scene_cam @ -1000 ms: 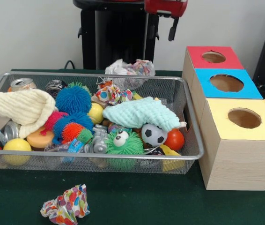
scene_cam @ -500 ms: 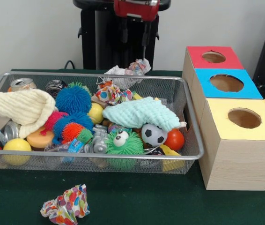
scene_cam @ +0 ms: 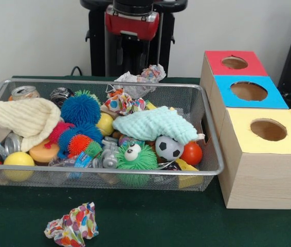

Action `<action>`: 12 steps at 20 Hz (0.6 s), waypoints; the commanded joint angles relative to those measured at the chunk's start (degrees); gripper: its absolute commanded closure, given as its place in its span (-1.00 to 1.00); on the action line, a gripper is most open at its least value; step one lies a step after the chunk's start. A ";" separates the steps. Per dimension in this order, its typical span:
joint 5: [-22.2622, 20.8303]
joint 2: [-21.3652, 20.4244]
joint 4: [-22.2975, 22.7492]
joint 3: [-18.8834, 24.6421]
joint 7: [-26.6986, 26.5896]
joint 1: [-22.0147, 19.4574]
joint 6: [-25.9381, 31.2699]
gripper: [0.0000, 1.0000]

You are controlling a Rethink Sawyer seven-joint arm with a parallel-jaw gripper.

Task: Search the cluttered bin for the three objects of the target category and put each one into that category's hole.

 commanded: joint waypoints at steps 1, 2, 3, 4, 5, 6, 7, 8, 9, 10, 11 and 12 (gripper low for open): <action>-3.61 5.16 -11.48 4.53 0.32 -0.88 6.33 -1.00; -3.74 5.93 -12.26 4.42 0.40 -0.96 6.04 -1.00; -4.06 6.84 -13.13 4.36 0.29 -1.07 5.89 -1.00; -4.24 7.68 -13.73 4.57 0.17 -1.40 5.28 -1.00; -4.42 8.53 -14.32 4.78 0.05 -1.74 4.67 -1.00; -4.51 9.25 -15.09 4.62 0.21 -1.78 4.99 -1.00; -4.24 9.69 -15.37 4.83 0.47 -2.07 5.08 -1.00; -4.65 9.86 -16.72 4.53 -0.18 -1.82 7.72 -1.00; -5.07 10.04 -18.07 4.23 -0.84 -1.57 10.36 -1.00; -5.35 9.83 -19.45 4.09 -1.47 -1.36 13.01 -1.00; -5.23 9.42 -20.50 3.97 -1.60 -1.31 15.61 -1.00; -4.99 8.93 -21.49 4.07 -1.66 -1.37 17.85 -1.00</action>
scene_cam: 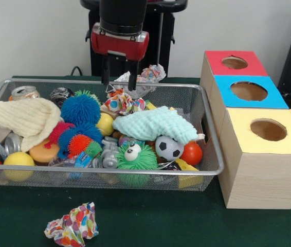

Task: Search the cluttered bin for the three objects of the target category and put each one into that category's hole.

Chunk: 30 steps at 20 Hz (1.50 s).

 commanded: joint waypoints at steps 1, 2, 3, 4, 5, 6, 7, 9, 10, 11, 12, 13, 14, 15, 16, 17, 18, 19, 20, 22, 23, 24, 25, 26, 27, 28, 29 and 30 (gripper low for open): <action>-2.91 2.29 -11.34 4.09 -1.77 -1.18 16.95 -1.00; -2.83 1.98 -12.52 4.06 -1.70 -1.11 18.98 -1.00; -3.02 1.69 -13.68 4.15 -2.01 -1.09 20.96 -1.00; -3.17 1.55 -14.71 4.31 -2.26 -1.11 22.55 -1.00; -3.61 1.48 -15.63 4.53 -2.85 -1.19 23.84 -1.00; -3.87 1.47 -16.18 4.88 -3.22 -1.38 24.36 -1.00; -4.04 1.59 -16.61 5.21 -3.45 -1.60 24.48 -1.00; -4.42 1.85 -17.57 5.90 -4.00 -2.00 24.82 -1.00; -4.69 1.90 -17.98 6.03 -4.16 -2.05 25.03 -1.00; -4.91 2.04 -18.36 6.21 -4.22 -2.09 25.20 -1.00; -5.04 2.11 -18.47 6.33 -4.21 -2.16 25.08 -1.00; -5.17 2.18 -18.59 6.45 -4.20 -2.23 24.97 -1.00; -5.30 2.25 -18.71 6.58 -4.19 -2.29 24.85 -1.00; -5.43 2.32 -18.82 6.70 -4.18 -2.36 24.74 -1.00; -5.66 2.84 -19.08 6.93 -4.40 -2.48 24.23 -1.00; -5.89 3.36 -19.34 7.17 -4.62 -2.60 23.72 -1.00; -6.27 4.09 -19.62 7.43 -4.88 -2.77 22.86 -1.00; -7.01 4.89 -19.92 7.83 -5.67 -3.02 21.75 -1.00; -8.28 5.90 -20.44 8.66 -7.59 -3.55 19.93 -1.00; -11.69 8.01 -22.27 10.75 -13.40 -4.60 18.52 -1.00; -13.59 8.77 -22.69 12.11 -16.67 -5.32 17.04 -1.00; -14.58 9.61 -22.86 12.90 -17.72 -5.92 16.36 -1.00; -15.41 10.40 -22.83 13.82 -18.38 -6.63 15.60 -1.00; -16.50 11.07 -22.76 14.92 -19.52 -7.35 15.09 -1.00; -17.66 11.82 -22.84 15.95 -20.54 -7.96 14.75 -1.00; -18.62 12.44 -22.98 16.55 -20.77 -8.30 14.79 -1.00; -19.46 12.45 -22.11 16.92 -20.53 -8.77 14.55 -1.00; -20.26 12.70 -21.75 17.37 -20.14 -9.06 14.30 -1.00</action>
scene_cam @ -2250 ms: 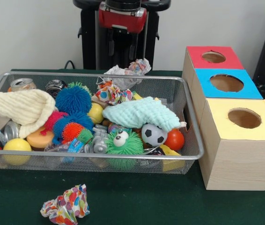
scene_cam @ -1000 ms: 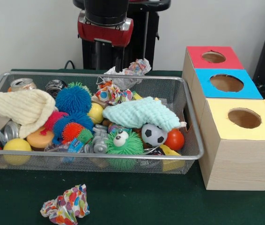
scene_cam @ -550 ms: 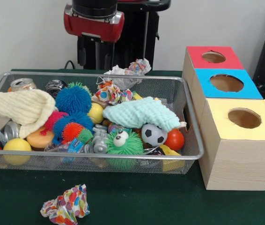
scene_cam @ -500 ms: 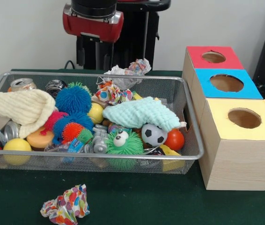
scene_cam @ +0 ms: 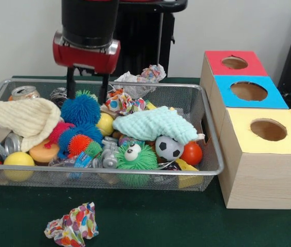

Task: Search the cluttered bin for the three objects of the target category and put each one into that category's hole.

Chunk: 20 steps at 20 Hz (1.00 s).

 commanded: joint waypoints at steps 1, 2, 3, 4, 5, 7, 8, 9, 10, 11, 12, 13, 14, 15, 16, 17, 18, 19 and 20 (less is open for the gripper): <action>-9.27 6.92 0.30 11.26 -19.63 -3.98 -5.29 -1.00; -10.64 6.97 0.69 11.84 -19.98 -4.21 -5.97 -1.00; -11.84 6.95 1.11 12.28 -19.89 -4.35 -6.58 -1.00; -12.69 6.95 1.88 12.65 -19.14 -4.61 -7.44 -1.00; -13.24 6.92 2.97 13.14 -17.77 -5.06 -8.94 -1.00; -14.79 6.98 4.78 14.24 -16.21 -5.98 -11.30 -1.00; -15.79 7.05 5.36 14.96 -16.59 -6.44 -11.94 -1.00; -17.11 7.03 5.90 15.60 -17.39 -6.85 -12.44 -1.00; -18.13 6.97 6.33 16.10 -17.49 -7.19 -12.73 -1.00; -19.03 6.82 6.83 16.52 -17.36 -7.60 -13.15 -1.00; -19.84 6.87 7.18 16.90 -17.15 -7.94 -13.60 -1.00; -20.53 6.88 7.42 17.24 -16.88 -8.26 -13.90 -1.00; -21.16 6.99 7.54 17.51 -16.24 -8.55 -14.18 -1.00; -21.76 7.12 7.67 17.82 -15.23 -8.86 -14.61 -1.00; -22.53 7.33 7.72 17.94 -14.22 -9.00 -15.52 -1.00; -23.26 7.50 7.77 17.77 -12.87 -8.97 -16.48 -1.00; -23.77 7.81 7.80 17.32 -10.69 -8.80 -17.89 -1.00; -23.68 8.06 7.87 16.78 -7.83 -8.67 -19.12 -1.00; -23.63 8.39 7.84 16.37 -5.52 -8.57 -20.14 -1.00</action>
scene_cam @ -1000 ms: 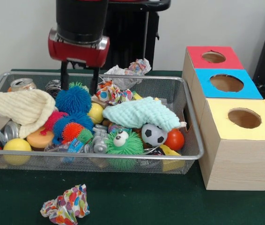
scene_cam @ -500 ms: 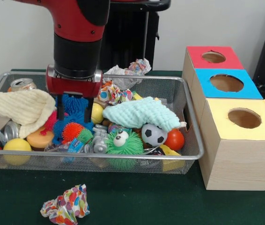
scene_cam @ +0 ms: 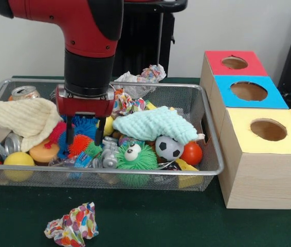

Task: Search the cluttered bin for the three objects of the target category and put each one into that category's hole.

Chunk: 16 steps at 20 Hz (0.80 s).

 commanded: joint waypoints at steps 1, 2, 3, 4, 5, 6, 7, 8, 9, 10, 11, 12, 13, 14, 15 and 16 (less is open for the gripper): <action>-4.92 3.21 4.66 4.66 -4.35 -0.81 -6.11 -1.00; -5.13 3.41 4.42 4.70 -4.09 -0.77 -5.98 -1.00; -5.25 3.56 4.48 4.88 -4.10 -1.01 -6.06 -1.00; -5.05 3.73 4.52 5.09 -3.93 -1.26 -6.08 -1.00; -5.08 4.01 4.60 5.14 -3.75 -1.53 -6.39 -1.00; -5.07 4.27 4.58 5.28 -3.74 -1.79 -6.60 -1.00; -5.25 4.74 4.44 5.48 -3.90 -2.09 -6.96 -1.00; -5.40 5.32 4.28 5.72 -3.89 -2.46 -7.58 -1.00; -5.76 5.96 4.01 5.84 -3.89 -2.67 -8.27 -1.00; -6.10 6.53 3.82 5.79 -3.63 -2.75 -9.05 -1.00; -6.51 6.98 3.56 5.67 -3.49 -2.71 -9.62 -1.00; -6.73 7.33 3.38 5.45 -3.16 -2.61 -10.01 -1.00; -6.63 7.60 3.40 5.37 -2.69 -2.68 -10.31 -1.00; -6.53 7.86 3.42 5.30 -2.22 -2.75 -10.61 -1.00; -6.22 8.20 3.47 5.50 -1.89 -3.03 -10.84 -1.00; -5.99 8.58 3.48 5.72 -1.64 -3.36 -11.21 -1.00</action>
